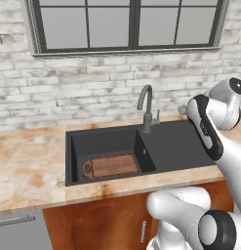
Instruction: Turn on the sink faucet with hot water and rinse the cutting board for ten seconds, then turn off the faucet. Push the cutting board to reach the water if necessary.
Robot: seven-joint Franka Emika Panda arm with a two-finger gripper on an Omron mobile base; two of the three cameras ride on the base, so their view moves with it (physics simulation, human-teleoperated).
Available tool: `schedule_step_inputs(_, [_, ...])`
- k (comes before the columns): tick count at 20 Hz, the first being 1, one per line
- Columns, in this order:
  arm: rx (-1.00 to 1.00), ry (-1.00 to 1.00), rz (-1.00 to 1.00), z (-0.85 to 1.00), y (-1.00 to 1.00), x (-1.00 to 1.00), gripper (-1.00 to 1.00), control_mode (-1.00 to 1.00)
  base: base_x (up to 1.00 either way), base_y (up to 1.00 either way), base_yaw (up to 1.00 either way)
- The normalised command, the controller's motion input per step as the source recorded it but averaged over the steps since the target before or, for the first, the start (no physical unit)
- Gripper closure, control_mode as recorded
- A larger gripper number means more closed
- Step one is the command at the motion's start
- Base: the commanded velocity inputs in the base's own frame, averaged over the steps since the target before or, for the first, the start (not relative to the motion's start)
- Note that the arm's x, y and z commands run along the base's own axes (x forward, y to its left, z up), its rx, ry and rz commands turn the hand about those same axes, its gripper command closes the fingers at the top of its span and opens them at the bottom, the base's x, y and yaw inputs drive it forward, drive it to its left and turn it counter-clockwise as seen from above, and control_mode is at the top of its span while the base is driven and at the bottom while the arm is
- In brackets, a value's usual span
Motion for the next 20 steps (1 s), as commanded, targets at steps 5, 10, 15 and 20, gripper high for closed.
schedule_step_inputs(5, [0.03, -0.18, -0.02, -0.18, -0.14, 0.34, -1.0, -1.0, 0.0, 0.0, 0.0])
schedule_step_inputs(10, [0.06, -0.15, -0.08, -0.06, -0.05, 0.5, -1.0, -1.0, 0.0, 0.0, 0.0])
schedule_step_inputs(15, [0.08, -0.14, -0.07, -0.01, -0.1, 0.45, -1.0, -1.0, 0.0, 0.0, 0.0])
schedule_step_inputs(20, [0.02, -0.09, -0.01, -0.16, -0.09, 0.12, -1.0, -1.0, 0.0, 0.0, 0.0])
